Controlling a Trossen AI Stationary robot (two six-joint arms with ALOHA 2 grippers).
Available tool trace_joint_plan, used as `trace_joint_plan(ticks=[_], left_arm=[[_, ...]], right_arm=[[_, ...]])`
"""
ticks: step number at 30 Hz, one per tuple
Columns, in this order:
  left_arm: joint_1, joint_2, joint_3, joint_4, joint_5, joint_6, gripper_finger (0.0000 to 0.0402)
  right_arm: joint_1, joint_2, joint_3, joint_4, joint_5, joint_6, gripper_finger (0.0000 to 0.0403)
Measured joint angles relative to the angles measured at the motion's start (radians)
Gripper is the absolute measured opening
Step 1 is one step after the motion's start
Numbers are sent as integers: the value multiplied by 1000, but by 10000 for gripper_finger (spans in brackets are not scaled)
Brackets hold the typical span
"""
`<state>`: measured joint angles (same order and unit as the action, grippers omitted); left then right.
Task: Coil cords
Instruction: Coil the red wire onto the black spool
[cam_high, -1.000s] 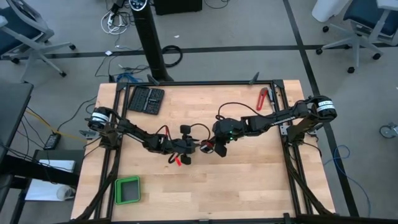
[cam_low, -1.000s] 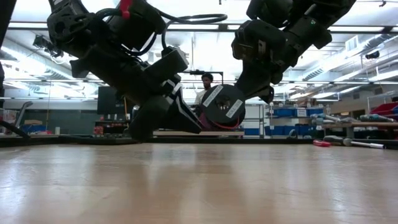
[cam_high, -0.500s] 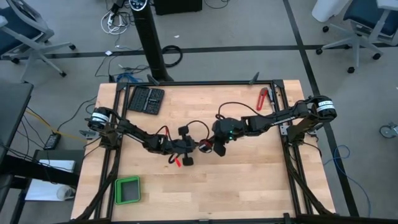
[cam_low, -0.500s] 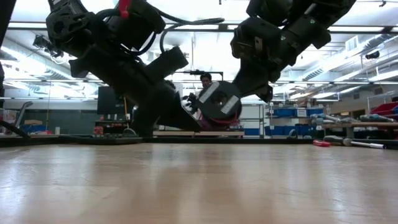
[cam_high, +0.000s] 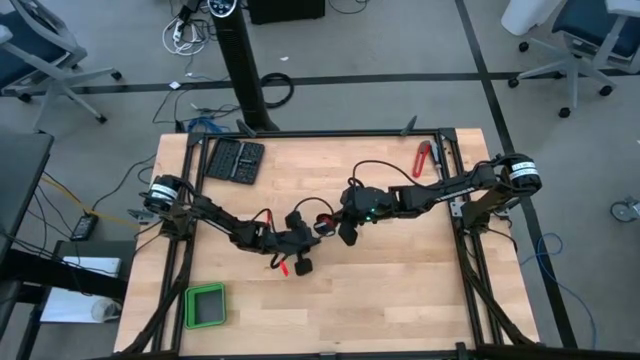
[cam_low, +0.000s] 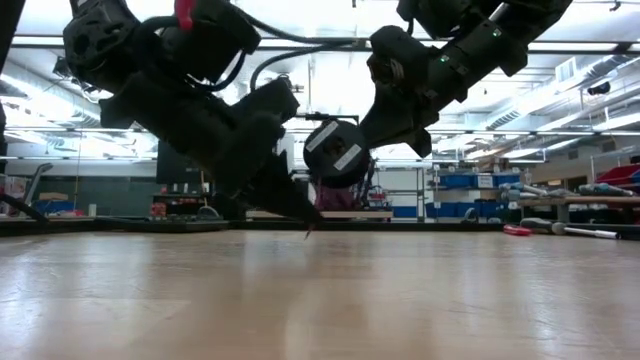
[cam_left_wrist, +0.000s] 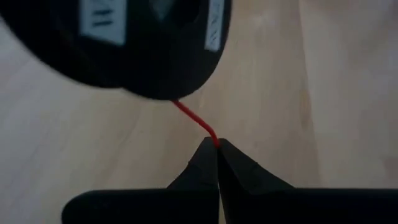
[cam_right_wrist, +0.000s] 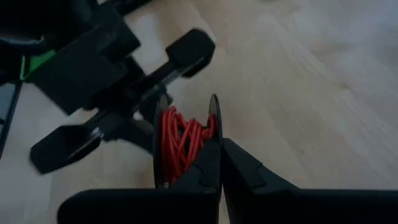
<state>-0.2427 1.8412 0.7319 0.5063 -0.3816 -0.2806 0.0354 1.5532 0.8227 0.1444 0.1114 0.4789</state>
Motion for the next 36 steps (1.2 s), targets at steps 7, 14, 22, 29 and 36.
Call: trace_joint_plan(ticks=[7, 14, 22, 29, 36], left_arm=[[0, 0, 0, 89, -13, -16, 0], [8, 4, 17, 95, -33, -67, 0], [9, 54, 80, 91, -36, -74, 0], [10, 66, 109, 92, -40, -68, 1], [10, 66, 115, 88, -39, -68, 2]], right_arm=[[0, 0, 0, 23, 33, 33, 2], [27, 0, 0, 24, 156, 36, 4], [29, 0, 0, 8, 193, 8, 4], [28, 41, 2, 33, 195, -5, 4], [27, 64, 1, 44, 183, -10, 4]])
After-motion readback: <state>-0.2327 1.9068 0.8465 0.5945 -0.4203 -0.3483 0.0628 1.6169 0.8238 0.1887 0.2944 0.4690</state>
